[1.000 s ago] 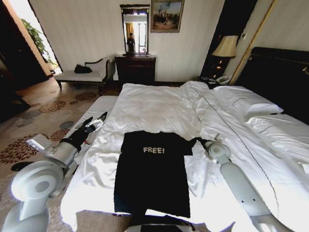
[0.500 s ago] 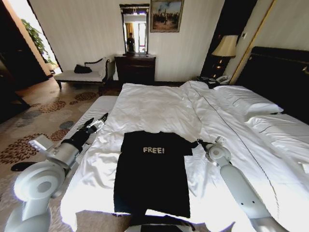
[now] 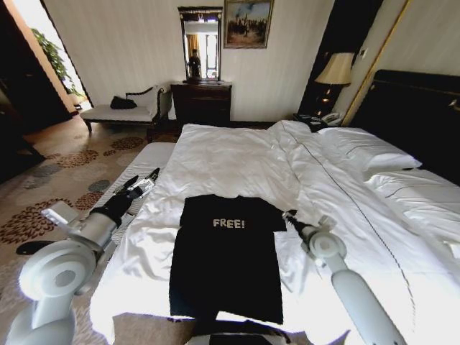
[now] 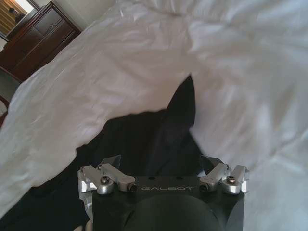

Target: Fold the clothes on the bed.

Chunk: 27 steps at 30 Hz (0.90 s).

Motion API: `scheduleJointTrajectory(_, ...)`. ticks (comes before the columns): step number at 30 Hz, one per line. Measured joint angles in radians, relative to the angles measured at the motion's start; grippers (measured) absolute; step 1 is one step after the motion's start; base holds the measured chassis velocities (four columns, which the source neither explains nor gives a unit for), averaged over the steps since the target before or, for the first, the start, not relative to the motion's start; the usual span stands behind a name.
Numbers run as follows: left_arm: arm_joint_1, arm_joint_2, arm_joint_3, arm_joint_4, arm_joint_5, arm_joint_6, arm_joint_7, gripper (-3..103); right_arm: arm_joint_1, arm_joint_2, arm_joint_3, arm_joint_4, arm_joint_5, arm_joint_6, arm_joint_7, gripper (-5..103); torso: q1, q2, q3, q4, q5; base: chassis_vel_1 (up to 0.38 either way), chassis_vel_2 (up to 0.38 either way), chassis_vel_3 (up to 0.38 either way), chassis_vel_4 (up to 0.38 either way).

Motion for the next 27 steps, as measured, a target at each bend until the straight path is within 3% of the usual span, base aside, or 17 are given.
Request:
scheduleJointTrajectory(2, 0.001, 0.000, 0.000, 0.000, 0.000, 0.000, 0.000, 100, -0.002, 0.015, 0.000, 0.000, 0.004, 0.002, 0.000, 90, 0.000, 0.000, 0.000, 0.0002, 0.0003, 0.000, 0.000, 0.000, 0.000)
scheduleJointTrajectory(5, 0.003, 0.003, -0.005, -0.002, 0.001, 0.000, -0.002, 100, -0.004, 0.085, 0.000, -0.014, 0.010, 0.005, 0.000, 75, 0.000, 0.000, 0.000, 0.0005, 0.0000, 0.000, 0.000, 0.000, 0.000)
scheduleJointTrajectory(6, 0.006, 0.005, -0.010, -0.002, 0.001, 0.000, -0.002, 100, -0.004, 0.095, 0.000, -0.018, 0.010, 0.005, 0.000, 75, 0.000, 0.000, 0.000, 0.0004, 0.0001, 0.000, 0.000, 0.000, 0.000)
scheduleJointTrajectory(8, 0.009, 0.006, -0.015, -0.002, 0.000, -0.001, -0.002, 100, -0.004, 0.102, -0.001, -0.024, 0.009, 0.005, 0.000, 70, 0.000, 0.000, 0.000, 0.0002, 0.0000, 0.000, 0.000, 0.000, 0.000)
scheduleJointTrajectory(11, 0.018, 0.008, -0.027, -0.002, -0.001, -0.002, -0.003, 100, 0.009, 0.117, -0.001, -0.049, 0.008, 0.006, 0.002, 52, 0.000, 0.000, 0.000, 0.0003, 0.0001, 0.000, 0.000, 0.000, 0.000)
scheduleJointTrajectory(14, 0.018, 0.009, -0.028, -0.002, -0.002, -0.002, -0.003, 100, 0.014, 0.123, 0.002, -0.056, 0.010, 0.007, 0.005, 47, 0.000, 0.000, 0.000, 0.0004, 0.0001, 0.000, 0.000, 0.000, 0.000)
scheduleJointTrajectory(15, 0.017, 0.009, -0.028, -0.002, -0.002, -0.002, -0.003, 100, 0.014, 0.124, 0.003, -0.060, 0.009, 0.007, 0.006, 38, 0.000, 0.000, 0.000, 0.0003, 0.0000, 0.000, 0.000, 0.000, 0.000)
scheduleJointTrajectory(17, 0.016, 0.009, -0.027, -0.002, -0.002, -0.003, -0.003, 100, 0.012, 0.124, 0.005, -0.062, 0.007, 0.007, 0.006, 38, 0.000, 0.000, 0.000, 0.0003, 0.0000, 0.000, 0.000, 0.000, 0.000)
scheduleJointTrajectory(19, 0.016, 0.008, -0.024, -0.002, -0.002, -0.003, -0.003, 100, 0.007, 0.122, 0.010, -0.063, 0.005, 0.007, 0.006, 53, 0.000, 0.000, 0.000, 0.0002, 0.0003, 0.000, 0.000, 0.000, 0.000)
scheduleJointTrajectory(22, 0.016, 0.004, -0.018, -0.001, 0.000, -0.003, -0.003, 100, -0.004, 0.117, 0.023, -0.064, 0.005, 0.007, 0.007, 62, 0.000, 0.000, 0.000, 0.0001, 0.0002, 0.000, 0.000, 0.000, 0.000)
scheduleJointTrajectory(27, 0.015, 0.002, -0.014, -0.002, 0.001, -0.003, -0.004, 100, -0.008, 0.112, 0.033, -0.069, 0.006, 0.008, 0.008, 64, 0.000, 0.000, 0.000, 0.0002, 0.0002, 0.000, 0.000, 0.000, 0.000)
